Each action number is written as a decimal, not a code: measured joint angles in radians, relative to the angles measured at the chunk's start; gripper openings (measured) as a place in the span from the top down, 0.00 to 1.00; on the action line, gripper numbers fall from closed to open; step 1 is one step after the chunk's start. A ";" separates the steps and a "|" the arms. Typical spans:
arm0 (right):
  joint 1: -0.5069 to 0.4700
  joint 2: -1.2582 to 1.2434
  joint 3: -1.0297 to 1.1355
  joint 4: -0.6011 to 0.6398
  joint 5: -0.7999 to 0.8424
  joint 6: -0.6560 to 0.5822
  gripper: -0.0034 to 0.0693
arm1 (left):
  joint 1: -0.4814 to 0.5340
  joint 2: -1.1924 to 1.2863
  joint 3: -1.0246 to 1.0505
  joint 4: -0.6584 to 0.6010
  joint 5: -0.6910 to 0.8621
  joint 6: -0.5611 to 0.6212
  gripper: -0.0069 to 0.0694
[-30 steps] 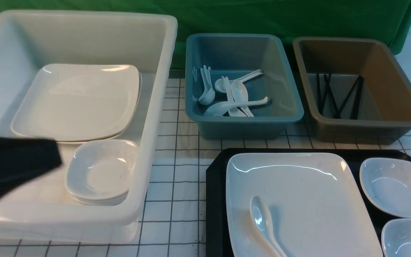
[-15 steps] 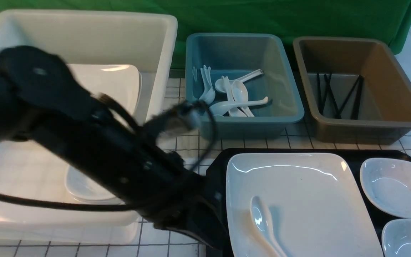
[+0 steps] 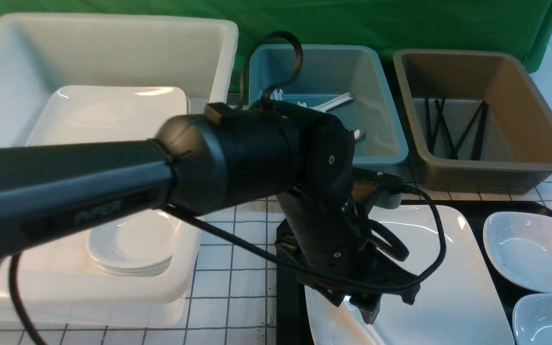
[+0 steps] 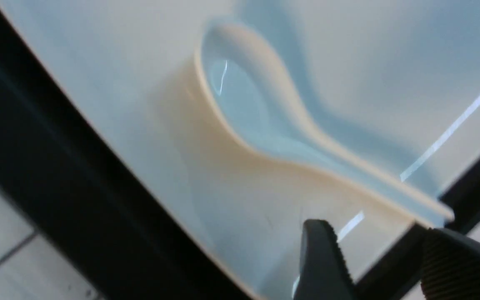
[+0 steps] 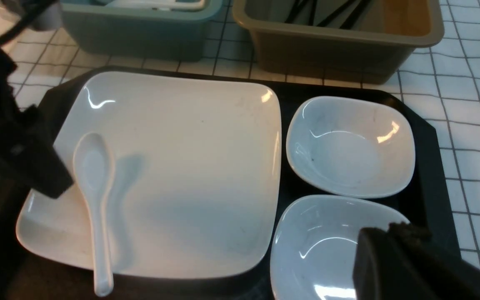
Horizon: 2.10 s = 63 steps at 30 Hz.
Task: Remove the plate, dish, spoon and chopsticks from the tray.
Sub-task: Use the left arm to grab a soup spoon from the plate, then use the left arm to put the soup spoon into the small storage box in the middle
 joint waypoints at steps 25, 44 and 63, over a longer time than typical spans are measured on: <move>0.000 0.000 0.000 0.000 0.000 -0.001 0.79 | 0.000 0.145 -0.004 -0.112 -0.114 -0.193 0.23; 0.000 0.000 0.000 0.000 0.011 0.000 0.77 | 0.033 0.141 -0.008 -0.155 -0.174 -0.167 0.89; 0.000 0.000 0.001 0.000 0.014 0.000 0.75 | 0.469 0.142 -0.613 -0.287 -0.085 0.038 0.89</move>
